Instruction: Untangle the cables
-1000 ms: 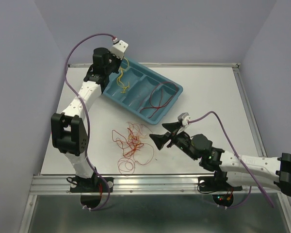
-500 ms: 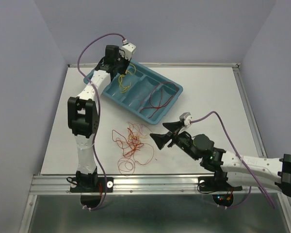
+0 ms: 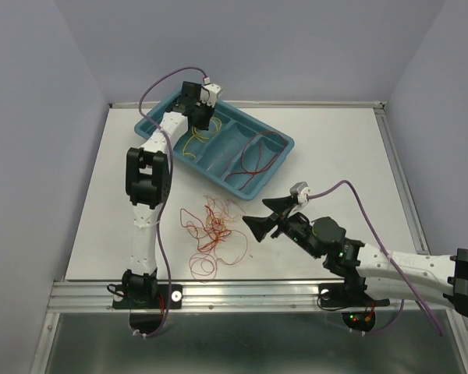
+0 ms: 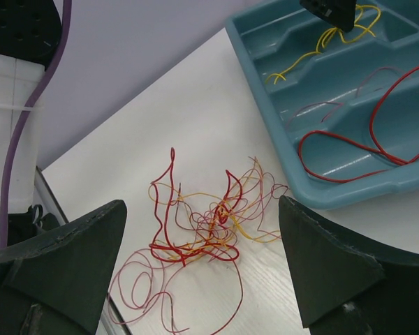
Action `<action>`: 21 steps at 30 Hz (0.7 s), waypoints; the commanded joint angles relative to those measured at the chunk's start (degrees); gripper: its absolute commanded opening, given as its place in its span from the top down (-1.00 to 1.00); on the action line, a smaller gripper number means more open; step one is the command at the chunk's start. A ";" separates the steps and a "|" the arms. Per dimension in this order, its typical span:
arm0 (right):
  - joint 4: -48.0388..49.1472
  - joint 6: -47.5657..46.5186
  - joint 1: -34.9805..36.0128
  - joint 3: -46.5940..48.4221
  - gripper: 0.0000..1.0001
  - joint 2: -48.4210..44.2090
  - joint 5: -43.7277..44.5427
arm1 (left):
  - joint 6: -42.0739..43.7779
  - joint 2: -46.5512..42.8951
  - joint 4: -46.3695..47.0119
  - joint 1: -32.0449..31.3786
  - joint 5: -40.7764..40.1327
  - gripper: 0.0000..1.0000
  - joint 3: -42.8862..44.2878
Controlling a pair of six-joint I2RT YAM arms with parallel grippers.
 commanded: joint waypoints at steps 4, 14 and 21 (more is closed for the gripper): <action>3.05 0.47 0.23 -0.77 -0.88 -1.38 -0.34 | -0.47 1.79 -2.14 0.31 -3.61 1.00 2.35; 3.05 0.47 0.23 -0.60 -0.88 -0.85 -0.17 | -4.43 1.27 0.50 -1.44 -16.80 1.00 -4.60; 3.05 0.56 0.23 -0.95 -0.88 -1.73 -0.08 | -1.18 3.90 -3.11 -2.68 -15.31 1.00 -3.02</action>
